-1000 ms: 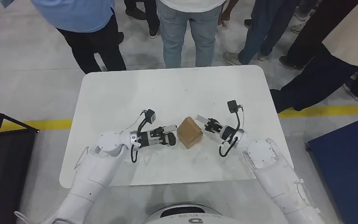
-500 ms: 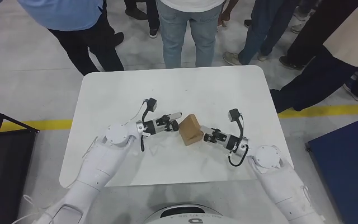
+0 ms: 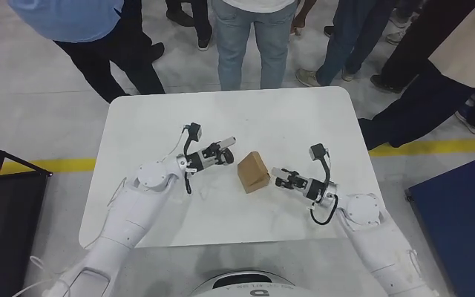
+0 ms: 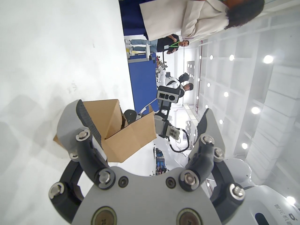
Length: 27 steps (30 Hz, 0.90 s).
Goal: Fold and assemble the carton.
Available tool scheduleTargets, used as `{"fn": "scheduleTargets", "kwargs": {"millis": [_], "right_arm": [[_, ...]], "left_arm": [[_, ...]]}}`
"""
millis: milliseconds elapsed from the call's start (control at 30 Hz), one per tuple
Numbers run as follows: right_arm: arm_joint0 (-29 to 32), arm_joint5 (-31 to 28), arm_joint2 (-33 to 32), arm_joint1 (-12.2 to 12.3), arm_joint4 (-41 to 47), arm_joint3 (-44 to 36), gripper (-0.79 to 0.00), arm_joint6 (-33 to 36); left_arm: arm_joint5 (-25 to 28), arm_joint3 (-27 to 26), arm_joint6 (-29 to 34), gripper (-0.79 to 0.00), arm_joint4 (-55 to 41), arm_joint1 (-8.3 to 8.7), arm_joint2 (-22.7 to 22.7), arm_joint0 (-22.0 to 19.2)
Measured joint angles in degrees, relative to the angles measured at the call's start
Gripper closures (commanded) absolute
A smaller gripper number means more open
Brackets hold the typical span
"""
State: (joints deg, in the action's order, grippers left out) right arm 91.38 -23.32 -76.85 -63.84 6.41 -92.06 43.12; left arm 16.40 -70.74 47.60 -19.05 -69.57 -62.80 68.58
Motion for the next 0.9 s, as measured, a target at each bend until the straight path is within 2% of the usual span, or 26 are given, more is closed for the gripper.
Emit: {"fn": "scheduleTargets", "kwargs": {"millis": [167, 333, 500, 700, 900], "right_arm": [[-1.65, 0.06, 1.25, -0.27, -0.85, 1.40, -0.785, -2.82], [-3.87, -0.36, 4.09, -0.78, -0.29, 2.78, -0.785, -3.44], [-4.92, -1.39, 6.37, -1.05, 1.96, 3.61, -0.785, -1.21], [-4.30, -2.74, 7.36, -1.01, 4.81, 3.38, -0.785, 1.26], [-3.53, -2.70, 8.55, -0.94, 4.83, 2.31, -0.785, 2.35]], "left_arm": [[-2.99, -4.39, 4.57, -0.785, 1.62, 1.44, -2.00, 6.26], [-4.60, -10.40, 6.17, -0.785, 2.30, 2.23, -3.22, 9.83], [-4.29, -11.94, 3.55, -0.785, 3.01, 1.96, -2.37, 7.95], [-3.90, -9.53, -0.87, -0.785, 7.34, 1.50, -1.16, 3.25], [-3.34, -7.33, -0.78, -0.785, 7.35, 1.21, -0.36, 0.79]]}}
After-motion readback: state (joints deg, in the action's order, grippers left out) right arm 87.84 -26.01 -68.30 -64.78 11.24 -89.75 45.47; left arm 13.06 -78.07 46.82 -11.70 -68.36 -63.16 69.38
